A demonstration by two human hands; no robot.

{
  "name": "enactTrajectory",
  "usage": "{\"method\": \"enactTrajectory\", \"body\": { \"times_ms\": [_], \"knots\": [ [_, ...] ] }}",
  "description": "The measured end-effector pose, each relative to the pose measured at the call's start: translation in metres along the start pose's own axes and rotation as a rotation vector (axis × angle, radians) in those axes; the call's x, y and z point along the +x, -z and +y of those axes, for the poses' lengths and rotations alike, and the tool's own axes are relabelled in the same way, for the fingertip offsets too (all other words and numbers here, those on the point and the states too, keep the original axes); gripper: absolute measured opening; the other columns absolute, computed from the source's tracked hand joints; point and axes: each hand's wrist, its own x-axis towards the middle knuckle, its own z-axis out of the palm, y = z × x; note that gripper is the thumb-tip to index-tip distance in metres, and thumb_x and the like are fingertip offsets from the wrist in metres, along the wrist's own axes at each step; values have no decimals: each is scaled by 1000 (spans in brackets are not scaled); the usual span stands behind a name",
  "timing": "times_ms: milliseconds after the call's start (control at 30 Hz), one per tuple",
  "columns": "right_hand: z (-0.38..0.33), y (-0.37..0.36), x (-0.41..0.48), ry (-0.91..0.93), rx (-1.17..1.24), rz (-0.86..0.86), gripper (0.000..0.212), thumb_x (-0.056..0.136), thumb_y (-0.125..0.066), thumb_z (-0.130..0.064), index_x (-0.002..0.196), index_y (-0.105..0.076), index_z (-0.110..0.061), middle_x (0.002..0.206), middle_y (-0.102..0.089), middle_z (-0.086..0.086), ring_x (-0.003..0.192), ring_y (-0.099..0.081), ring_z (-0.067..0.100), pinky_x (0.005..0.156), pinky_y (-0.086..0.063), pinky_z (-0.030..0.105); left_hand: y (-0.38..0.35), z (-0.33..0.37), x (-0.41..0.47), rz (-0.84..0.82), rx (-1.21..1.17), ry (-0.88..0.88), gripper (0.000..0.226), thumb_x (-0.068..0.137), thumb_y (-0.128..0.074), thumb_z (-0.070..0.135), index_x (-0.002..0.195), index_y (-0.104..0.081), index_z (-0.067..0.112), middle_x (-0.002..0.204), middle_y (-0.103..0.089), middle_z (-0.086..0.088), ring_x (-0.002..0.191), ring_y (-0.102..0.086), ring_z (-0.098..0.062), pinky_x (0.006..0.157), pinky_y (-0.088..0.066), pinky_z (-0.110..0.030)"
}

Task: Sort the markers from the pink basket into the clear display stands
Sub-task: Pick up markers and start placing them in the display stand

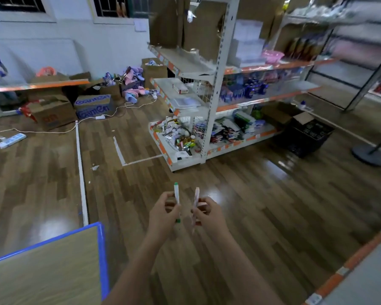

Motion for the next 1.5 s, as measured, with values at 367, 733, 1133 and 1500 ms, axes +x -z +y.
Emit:
{"method": "enactTrajectory", "body": {
  "times_ms": [367, 733, 1133, 1500],
  "knots": [
    [-20, 64, 43, 68, 98, 55, 17, 92, -59, -6, 87, -57, -22, 91, -65, 4, 81, -66, 16, 70, -59, 30, -53, 44, 39, 16, 145, -96, 20, 90, -60, 15, 108, -57, 24, 93, -65, 3, 84, -63, -11, 72, -59, -35],
    [-27, 102, 142, 72, 120, 100, 17, 92, -58, -5, 88, -58, -21, 85, -65, 3, 69, -63, 13, 60, -56, 23, -106, 66, 135, -15, 147, -98, 26, 91, -60, 14, 116, -56, 16, 103, -64, -4, 90, -62, -14, 74, -58, -31],
    [-73, 144, 302, 115, 12, 157, 13, 93, -59, -10, 105, -61, -15, 89, -67, 4, 68, -62, 11, 54, -50, 18, -153, 124, 299, -33, 111, -140, 28, 93, -59, 18, 120, -54, 19, 103, -62, 1, 82, -58, -5, 59, -45, -16],
    [-87, 228, 421, 138, 15, 276, 10, 91, -61, -11, 101, -62, -14, 87, -67, 1, 76, -65, 17, 72, -58, 33, -239, 169, 410, -150, 103, -184, 23, 93, -57, 15, 114, -51, 24, 93, -58, 8, 79, -62, -11, 54, -50, -16]
  ]
}}
